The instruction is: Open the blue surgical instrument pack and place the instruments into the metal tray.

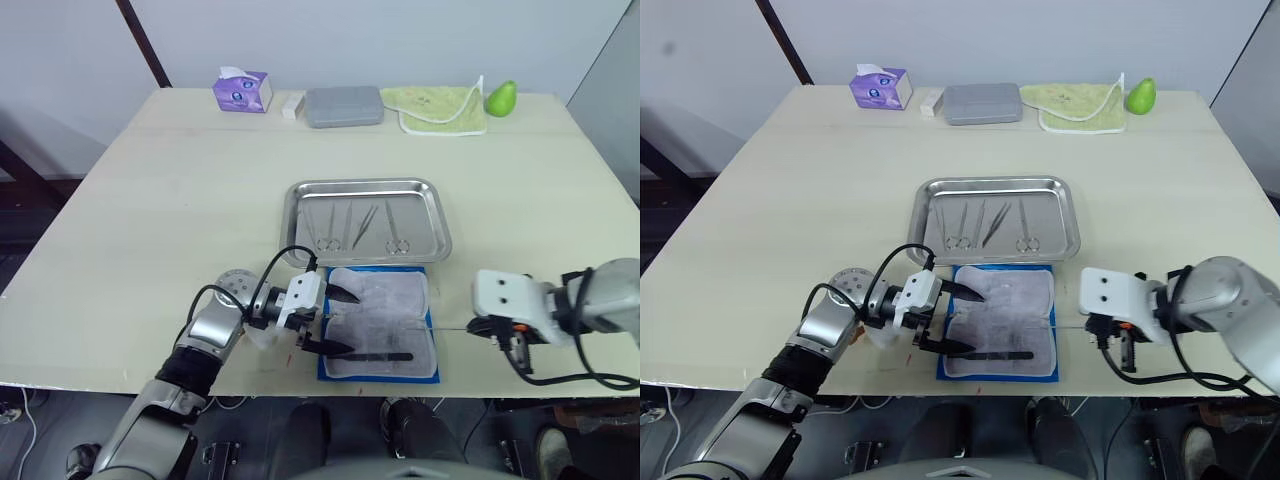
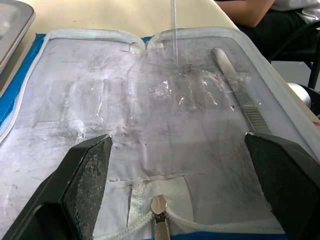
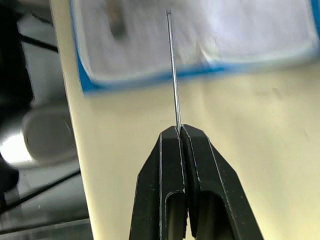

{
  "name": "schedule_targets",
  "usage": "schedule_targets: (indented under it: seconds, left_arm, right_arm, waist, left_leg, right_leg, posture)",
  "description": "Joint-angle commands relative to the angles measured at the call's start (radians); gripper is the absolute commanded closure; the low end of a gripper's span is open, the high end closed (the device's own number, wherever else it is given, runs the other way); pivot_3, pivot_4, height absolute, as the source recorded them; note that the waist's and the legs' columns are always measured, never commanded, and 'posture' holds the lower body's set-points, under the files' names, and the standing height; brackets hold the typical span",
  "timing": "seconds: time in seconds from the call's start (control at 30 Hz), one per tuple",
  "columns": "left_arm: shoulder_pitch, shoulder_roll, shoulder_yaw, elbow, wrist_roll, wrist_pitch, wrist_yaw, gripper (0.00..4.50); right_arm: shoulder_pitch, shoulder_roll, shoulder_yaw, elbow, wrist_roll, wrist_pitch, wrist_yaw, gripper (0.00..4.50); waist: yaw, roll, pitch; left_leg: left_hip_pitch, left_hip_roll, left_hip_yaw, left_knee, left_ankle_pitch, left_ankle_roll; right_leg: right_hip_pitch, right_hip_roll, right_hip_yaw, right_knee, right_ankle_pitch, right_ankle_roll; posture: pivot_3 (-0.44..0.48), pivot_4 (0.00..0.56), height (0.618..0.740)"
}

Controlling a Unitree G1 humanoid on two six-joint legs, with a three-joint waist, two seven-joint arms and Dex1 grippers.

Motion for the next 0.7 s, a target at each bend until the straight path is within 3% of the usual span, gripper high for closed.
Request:
schedule_targets:
  seconds: [0.03,0.13,0.27,0.33,0.53,0.7]
  left_arm:
    - [0.030,-0.004,-0.027,0.052,0.034,0.011,0.010,0.00]
    - [0.030,-0.004,-0.025,0.054,0.034,0.010,0.010,0.00]
    - [0.032,-0.003,-0.022,0.055,0.033,0.012,0.012,0.00]
    - [0.034,-0.001,-0.020,0.052,0.033,0.013,0.013,0.00]
    - [0.042,0.004,-0.012,0.029,0.029,0.024,0.024,0.00]
    - [0.052,0.007,-0.005,0.016,0.028,0.031,0.031,0.00]
  right_arm:
    - [0.053,-0.042,-0.156,-0.031,0.058,-0.015,0.051,4.47]
    - [0.098,-0.041,-0.293,-0.022,0.118,0.026,0.064,4.47]
    - [0.084,0.070,-0.436,-0.032,0.266,0.151,-0.007,4.47]
    - [0.069,0.132,-0.449,-0.048,0.301,0.185,-0.078,4.47]
    - [-0.105,0.475,-0.451,-0.022,0.356,0.393,-0.434,4.47]
    - [-0.235,0.683,-0.347,0.038,0.237,0.504,-0.690,4.47]
  waist:
    - [0.000,0.000,0.000]
    - [0.001,0.000,0.000]
    - [0.002,0.000,0.000]
    - [0.002,0.000,0.000]
    - [-0.004,0.001,0.000]
    - [-0.004,0.002,0.000]
  left_leg:
    - [0.000,0.000,0.000,0.000,0.000,0.000]
    - [0.000,0.000,0.001,0.000,0.000,0.000]
    - [0.001,0.000,0.001,0.000,0.000,0.000]
    - [0.001,0.000,0.001,0.000,0.000,0.000]
    - [0.001,0.000,0.001,0.000,0.000,0.000]
    - [0.000,0.000,0.001,0.000,0.000,0.000]
  right_leg:
    - [0.000,0.000,0.000,0.000,0.000,0.000]
    - [0.000,0.000,0.000,0.000,0.000,0.000]
    - [0.001,0.000,0.001,0.000,0.000,0.000]
    - [0.001,0.000,0.001,0.000,0.000,0.000]
    - [0.000,0.001,0.001,0.000,0.000,0.001]
    - [0.000,0.000,0.001,0.000,0.002,-0.003]
  posture:
    - [0.000,0.150,0.740]
    - [0.000,0.150,0.740]
    - [0.000,0.150,0.740]
    - [0.000,0.150,0.740]
    - [0.000,0.150,0.740]
    - [0.000,0.150,0.740]
